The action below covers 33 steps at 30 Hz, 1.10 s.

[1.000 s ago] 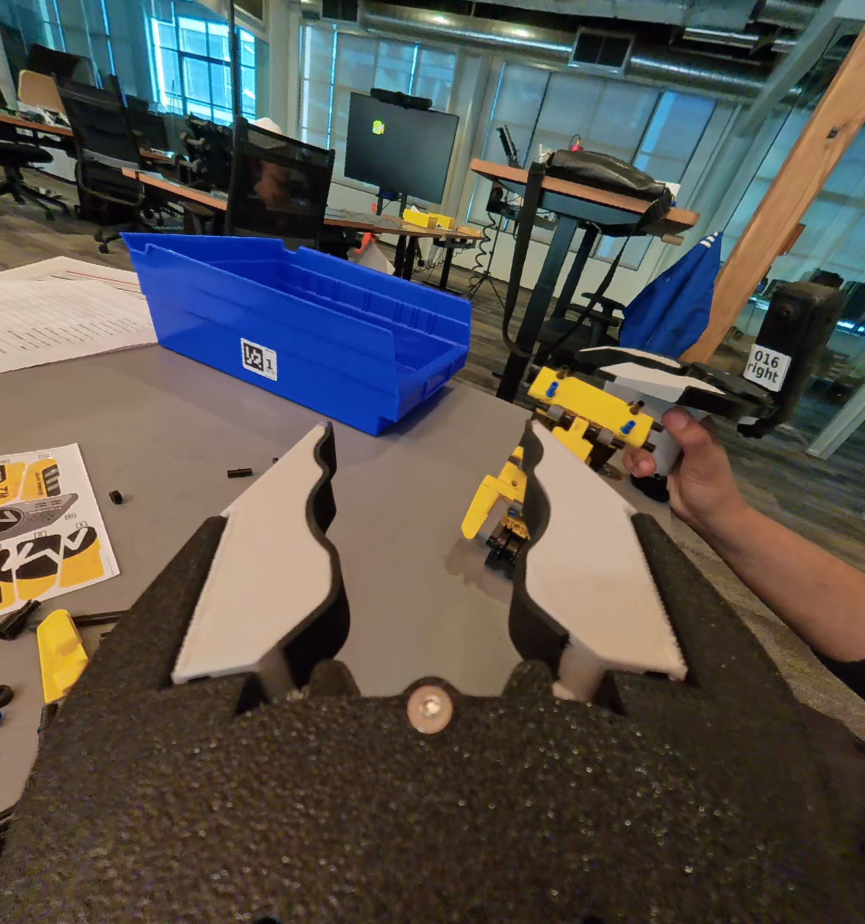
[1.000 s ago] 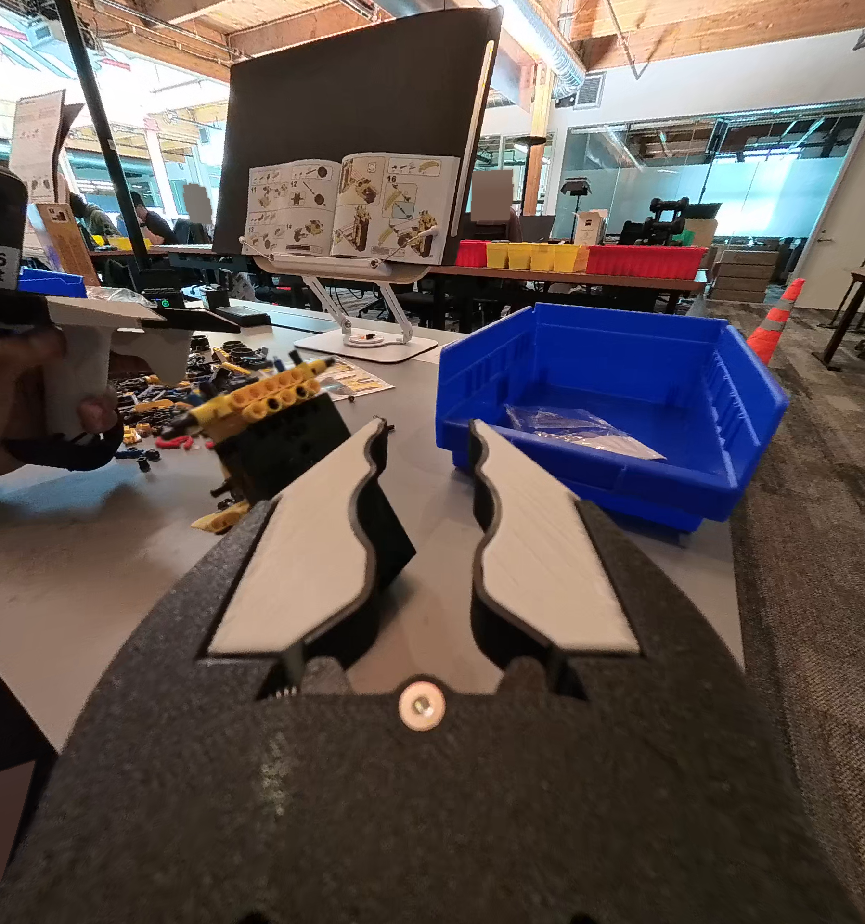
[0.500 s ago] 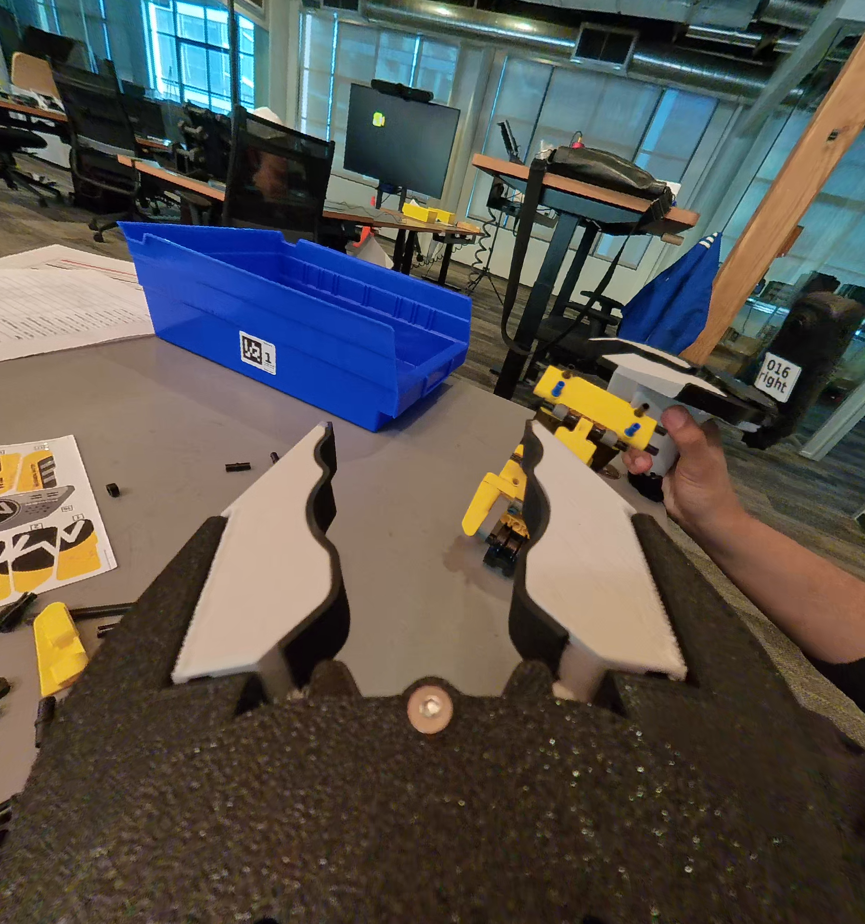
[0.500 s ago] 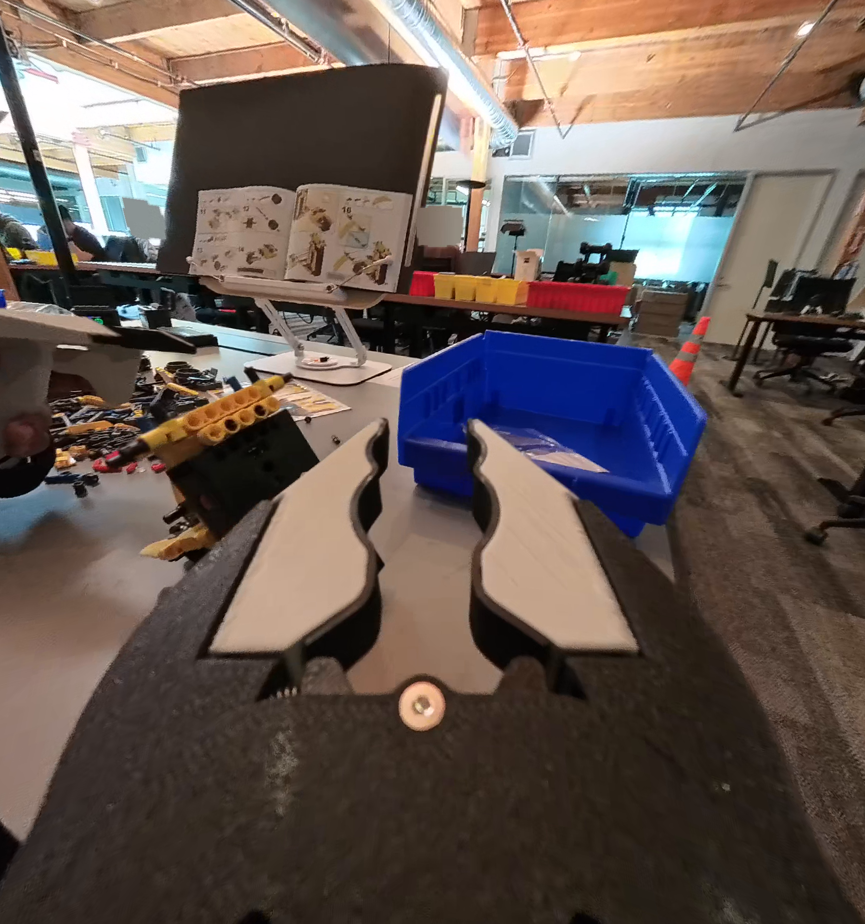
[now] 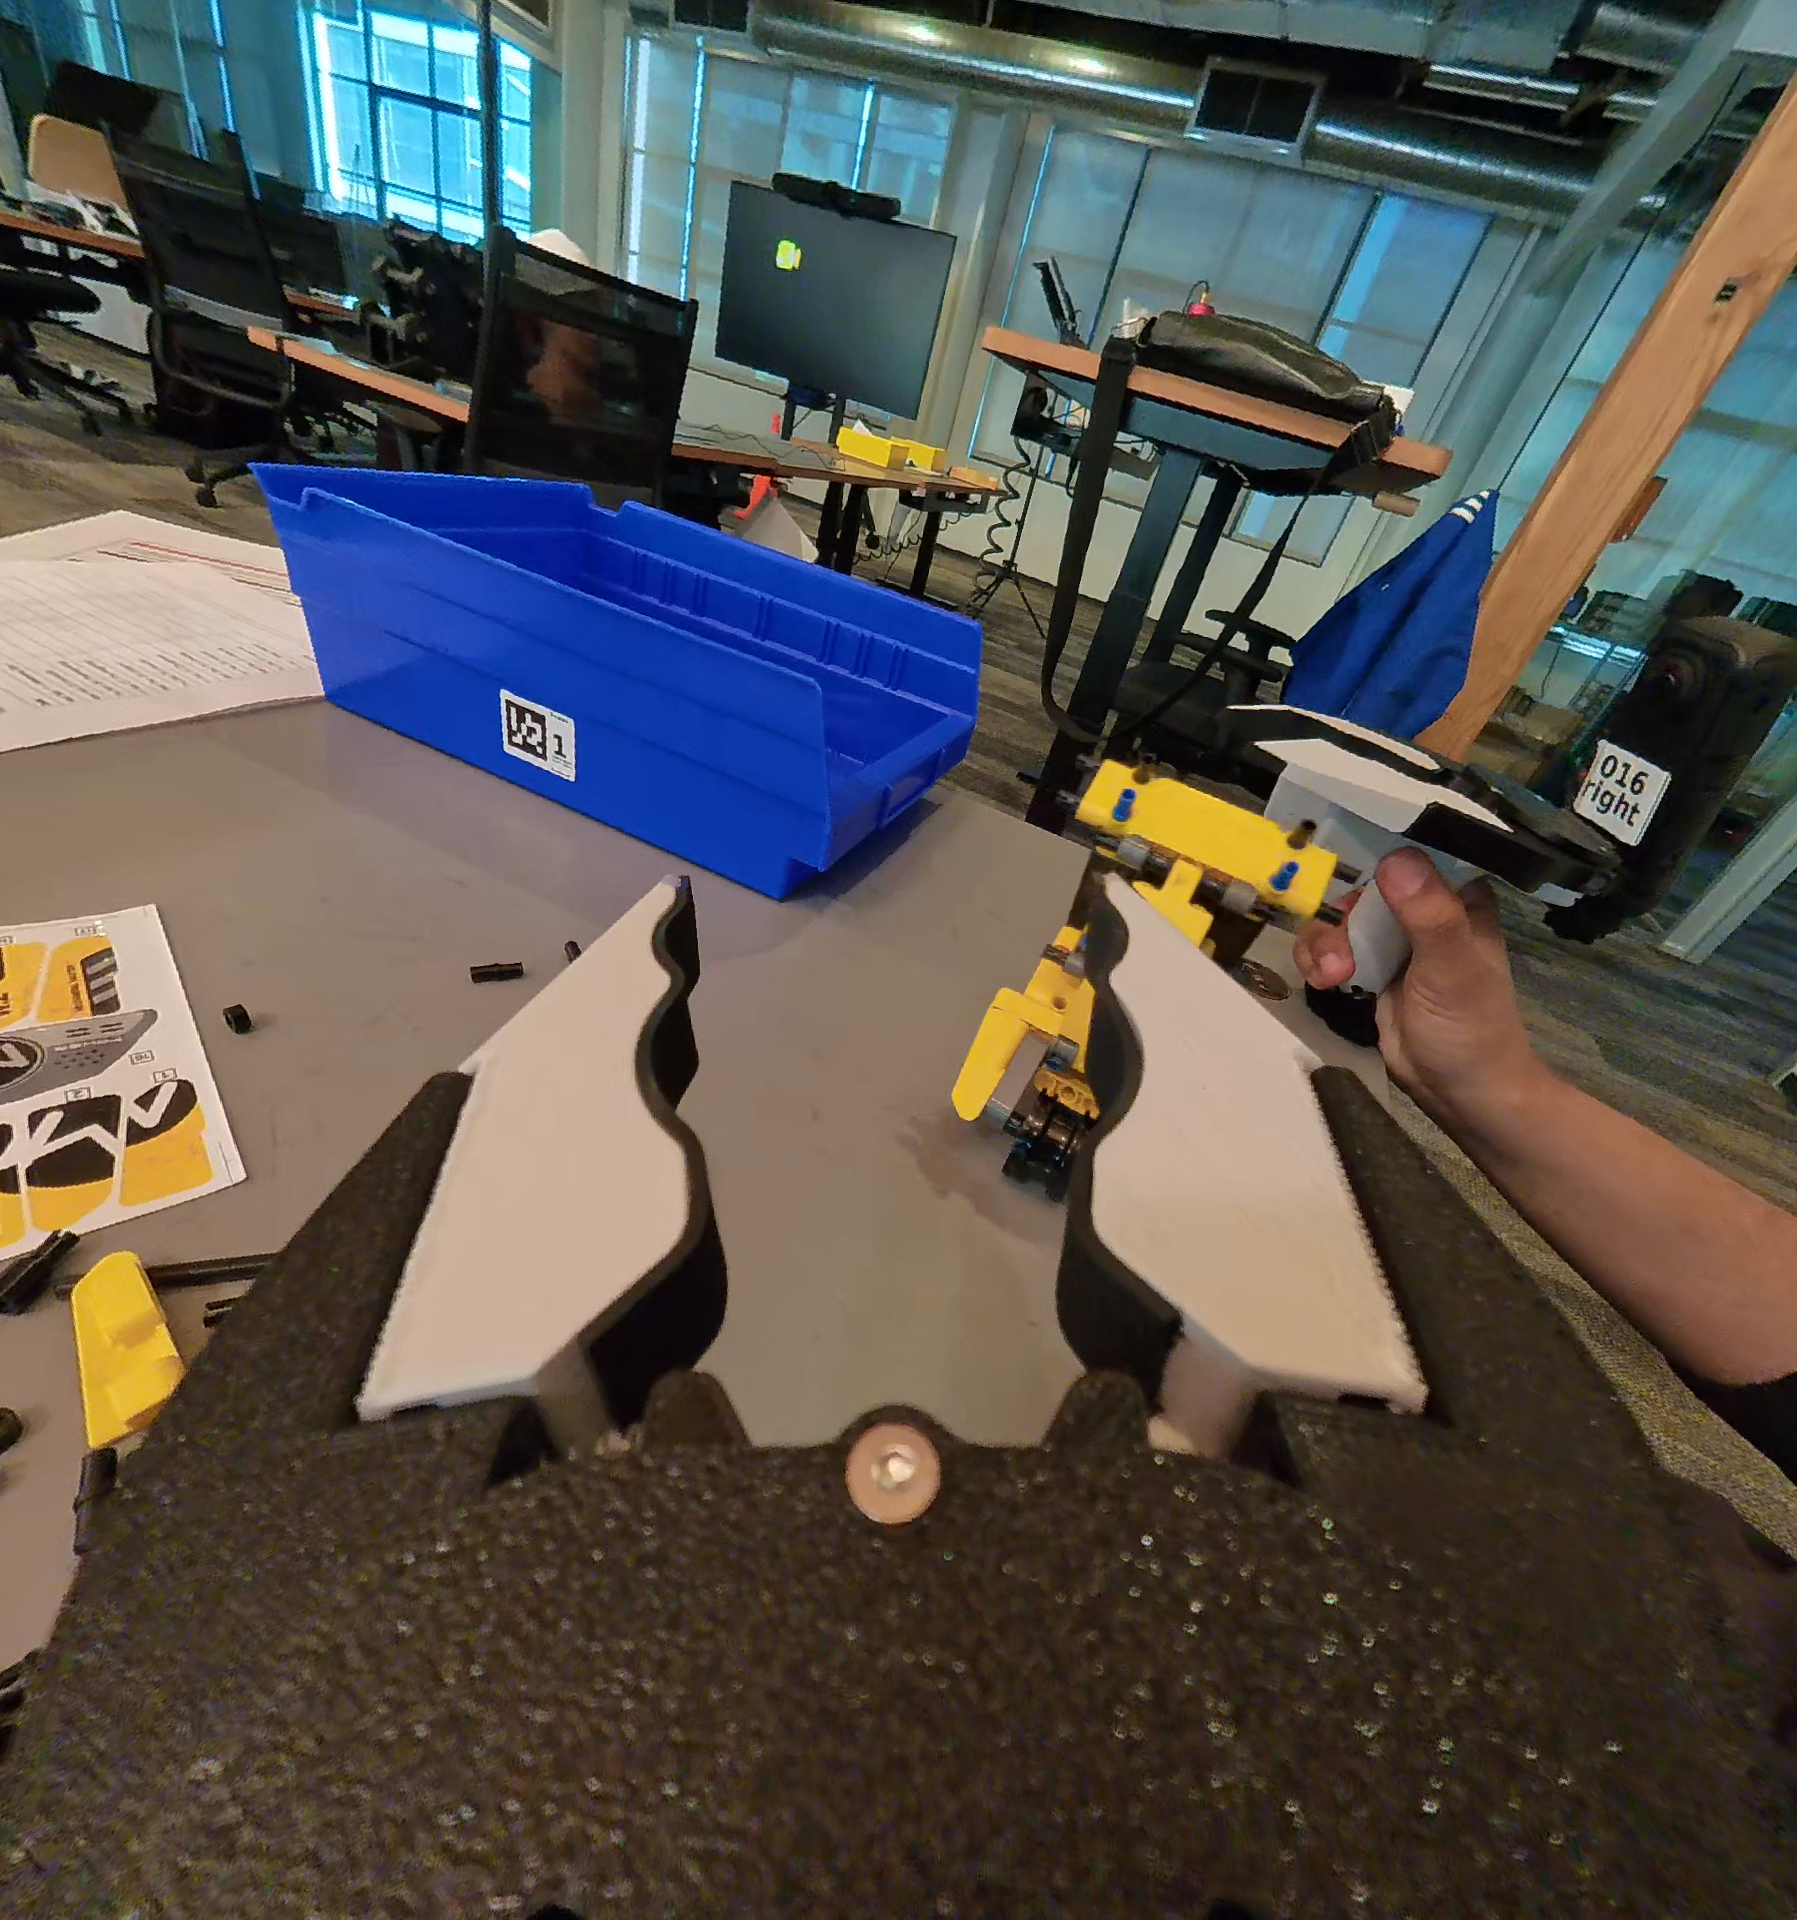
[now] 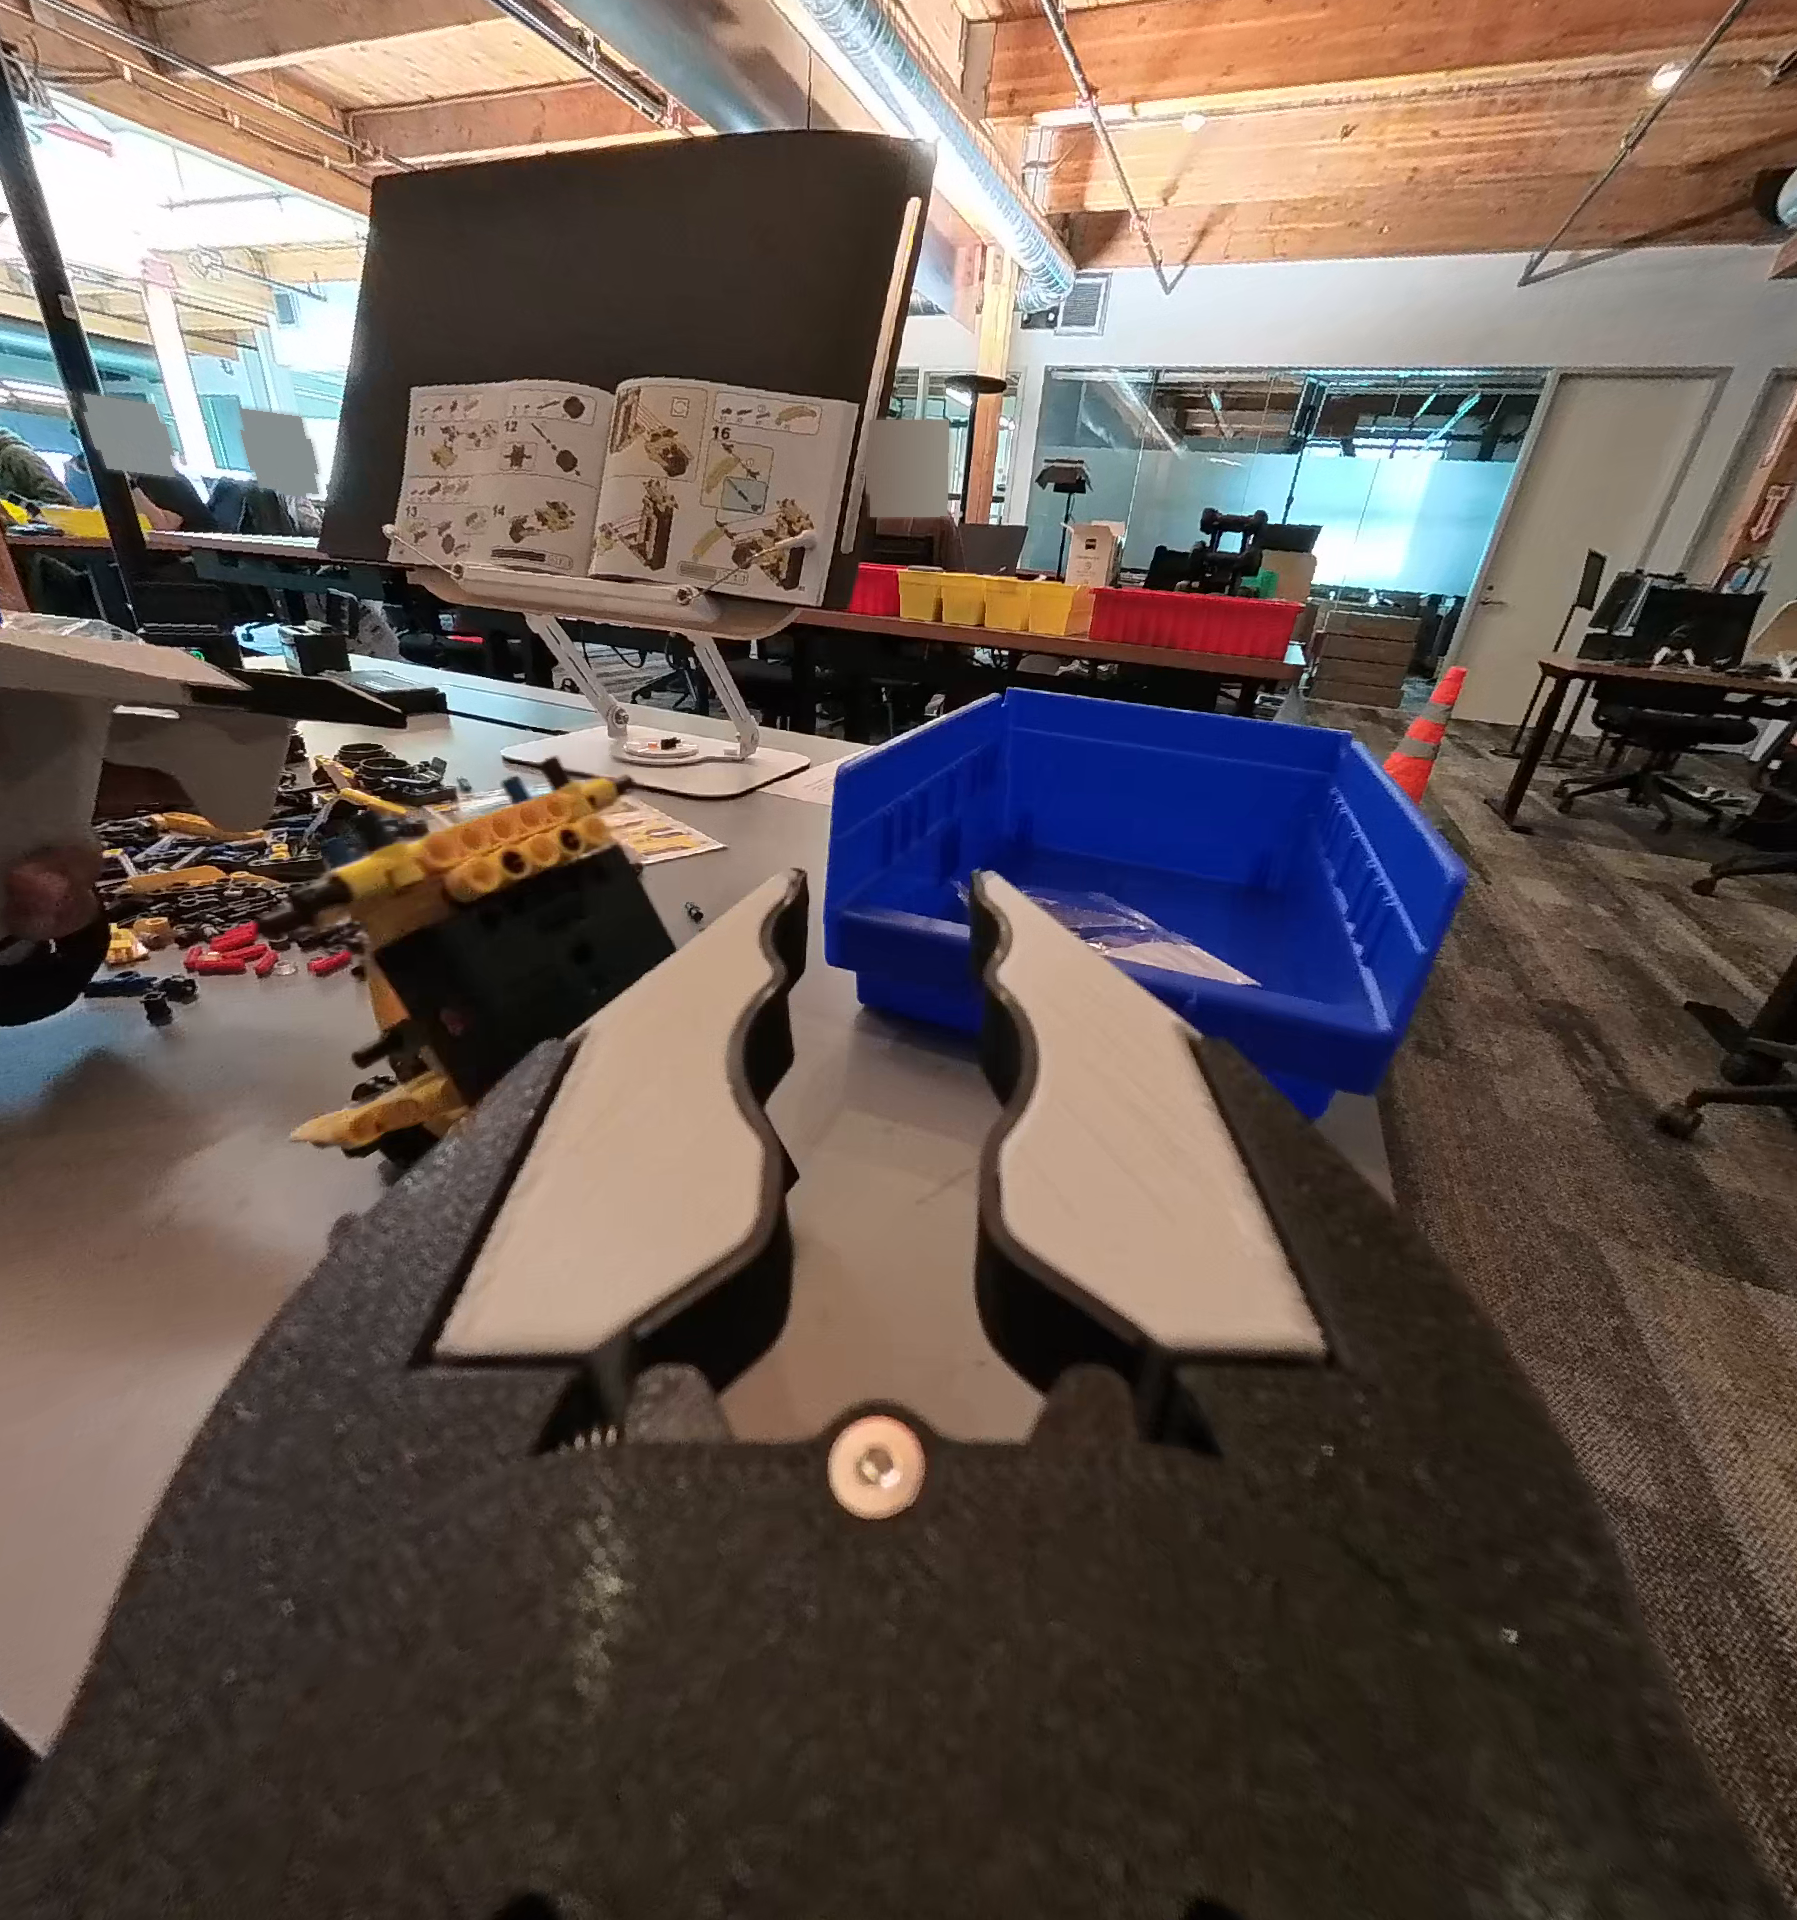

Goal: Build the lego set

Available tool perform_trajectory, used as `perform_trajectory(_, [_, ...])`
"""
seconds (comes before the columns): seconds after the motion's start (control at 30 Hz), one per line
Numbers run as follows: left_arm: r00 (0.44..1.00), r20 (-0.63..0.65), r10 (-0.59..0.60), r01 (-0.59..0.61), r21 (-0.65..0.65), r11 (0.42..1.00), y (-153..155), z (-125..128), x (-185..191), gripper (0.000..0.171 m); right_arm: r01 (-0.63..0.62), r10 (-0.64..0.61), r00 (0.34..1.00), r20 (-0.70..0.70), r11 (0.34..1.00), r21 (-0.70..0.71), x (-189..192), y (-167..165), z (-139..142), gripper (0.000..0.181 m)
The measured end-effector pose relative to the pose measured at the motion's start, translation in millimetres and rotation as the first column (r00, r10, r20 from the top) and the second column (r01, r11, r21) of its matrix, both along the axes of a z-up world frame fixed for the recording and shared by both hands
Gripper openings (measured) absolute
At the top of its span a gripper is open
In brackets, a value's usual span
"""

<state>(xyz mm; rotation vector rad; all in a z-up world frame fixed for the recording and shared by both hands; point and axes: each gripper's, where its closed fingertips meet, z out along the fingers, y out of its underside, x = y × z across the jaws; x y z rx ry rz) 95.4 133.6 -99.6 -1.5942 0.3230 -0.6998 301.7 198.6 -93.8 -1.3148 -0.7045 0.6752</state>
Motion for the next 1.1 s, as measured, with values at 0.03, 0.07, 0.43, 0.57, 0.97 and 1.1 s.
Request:
perform_trajectory(0.03, [1.0, 0.0, 0.0, 0.0, 0.0, 1.0, 0, 0, 0, 0.074, 0.0, 0.0, 1.0, 0.0, 1.0, 0.002, 0, 0, 0, 0.03])
perform_trajectory(0.07, [1.0, -0.002, 0.0, 0.0, 0.0, 1.0, 0, 0, 0, 0.074, 0.0, 0.0, 1.0, 0.001, 1.0, 0.004, 0, 0, 0, 0.03])
perform_trajectory(0.43, [1.0, -0.023, 0.018, -0.018, 0.022, 1.0, 1, 1, 1, 0.074, -0.003, 0.002, 1.0, 0.019, 1.0, 0.018, -3, -2, -1, 0.03])
perform_trajectory(0.57, [1.0, 0.003, 0.024, -0.024, 0.028, 0.999, 1, 4, -1, 0.074, -0.002, 0.001, 1.0, 0.027, 1.0, 0.022, -4, -3, -1, 0.029])
perform_trajectory(0.97, [0.997, -0.079, -0.002, 0.008, 0.071, 0.997, -8, 7, 14, 0.014, -0.004, 0.003, 0.999, 0.033, 1.0, 0.028, -4, -4, -1, 0.028])
perform_trajectory(1.1, [0.993, -0.117, -0.005, 0.022, 0.146, 0.989, -14, 15, 19, 0.0, -0.005, 0.004, 0.999, 0.032, 1.0, 0.029, -4, -4, -1, 0.028])
